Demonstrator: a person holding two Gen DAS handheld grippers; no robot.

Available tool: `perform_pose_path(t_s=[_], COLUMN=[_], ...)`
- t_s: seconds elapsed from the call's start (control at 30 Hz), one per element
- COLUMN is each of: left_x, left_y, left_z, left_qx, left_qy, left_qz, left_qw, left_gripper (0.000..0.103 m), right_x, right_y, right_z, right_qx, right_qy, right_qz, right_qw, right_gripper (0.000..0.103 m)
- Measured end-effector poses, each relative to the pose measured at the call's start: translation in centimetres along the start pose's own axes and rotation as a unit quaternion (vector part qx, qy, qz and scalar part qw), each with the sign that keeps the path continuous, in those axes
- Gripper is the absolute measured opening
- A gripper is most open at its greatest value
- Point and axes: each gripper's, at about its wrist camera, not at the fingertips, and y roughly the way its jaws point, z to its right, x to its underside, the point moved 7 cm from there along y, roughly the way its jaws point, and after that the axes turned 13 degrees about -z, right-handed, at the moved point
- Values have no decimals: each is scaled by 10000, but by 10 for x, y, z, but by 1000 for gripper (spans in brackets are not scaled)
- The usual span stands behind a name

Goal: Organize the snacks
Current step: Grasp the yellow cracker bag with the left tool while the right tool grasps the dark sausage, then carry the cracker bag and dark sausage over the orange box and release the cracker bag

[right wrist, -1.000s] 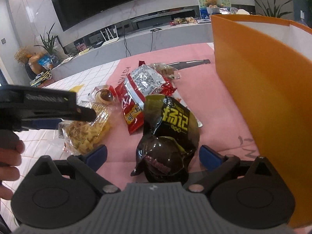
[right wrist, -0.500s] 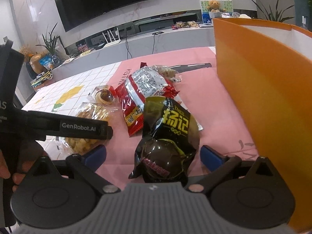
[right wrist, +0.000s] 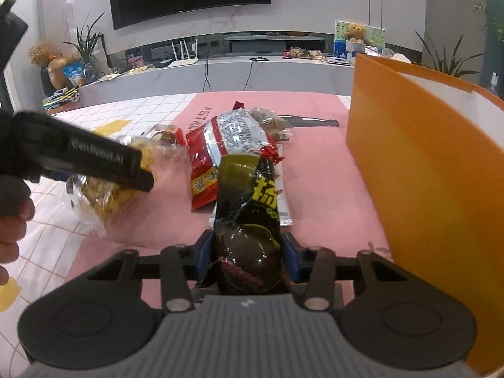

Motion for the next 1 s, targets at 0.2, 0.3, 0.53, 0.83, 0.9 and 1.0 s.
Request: perform_pose_path(t_s=[0.2,0.3,0.53,0.83,0.9,1.0], left_x=[-3,-6,-5,-9,-9,-5], left_y=[-16,-24,-45,-90,-100,-111], left_z=[-2,-2,-6,6,10,21], left_qx=[100,109,268,431,485,560], left_qy=[-55,-81,-250,-231,-220,-226], left_qz=[226,383,588,1063,1176,1230], left_qw=[9997,9992,9976,9931,9916,9906], left_gripper=[88,88,88,88,88,88], right_x=[-6,-7,-10,-18,-21,-29], right_y=[-14,-23,-46,-93,-107,-132], right_z=[-1,-5,-13,-14,-4,22], right_qx=[-17,-36,-129,-415,-432,-411], right_qy=[17,-64,-219,-418,-234,144], right_qz=[247,386,714,1297,1459,1743], right_qw=[9997,9992,9971,9898,9881,9837], right_gripper=[44,44,44,44,44,44])
